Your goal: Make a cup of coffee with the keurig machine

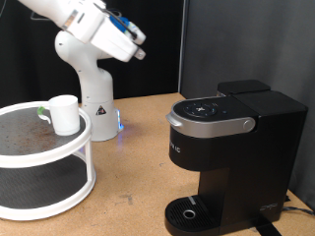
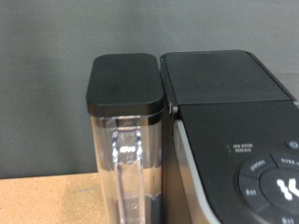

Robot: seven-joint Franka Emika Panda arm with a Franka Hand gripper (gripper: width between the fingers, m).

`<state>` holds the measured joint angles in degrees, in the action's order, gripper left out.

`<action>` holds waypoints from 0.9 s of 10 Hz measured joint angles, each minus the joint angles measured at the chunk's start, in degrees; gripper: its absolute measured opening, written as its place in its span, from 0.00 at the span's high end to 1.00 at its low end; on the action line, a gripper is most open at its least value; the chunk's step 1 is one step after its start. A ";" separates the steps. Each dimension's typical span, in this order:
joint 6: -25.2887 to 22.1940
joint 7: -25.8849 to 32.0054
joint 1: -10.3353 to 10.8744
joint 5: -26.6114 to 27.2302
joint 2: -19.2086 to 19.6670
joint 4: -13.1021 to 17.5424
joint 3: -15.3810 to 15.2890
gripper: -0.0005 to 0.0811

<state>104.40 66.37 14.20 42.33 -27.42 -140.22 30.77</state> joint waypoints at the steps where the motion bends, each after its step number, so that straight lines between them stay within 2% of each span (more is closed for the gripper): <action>1: -0.95 0.66 -0.94 -0.17 -0.78 0.00 1.31 0.99; 2: -1.14 1.15 -1.81 -0.16 -1.65 -0.02 2.62 0.99; 4: -8.07 1.13 -2.60 -0.84 -2.20 1.49 5.91 0.99; 6: -6.97 1.26 -2.73 -0.89 -2.22 0.97 5.64 0.99; 7: -8.07 1.83 -3.32 -1.91 -2.50 0.66 6.36 0.99; 9: -14.47 4.17 -5.01 -7.63 -3.52 1.00 8.99 0.99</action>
<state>89.93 70.54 9.19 34.70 -30.95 -139.22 39.76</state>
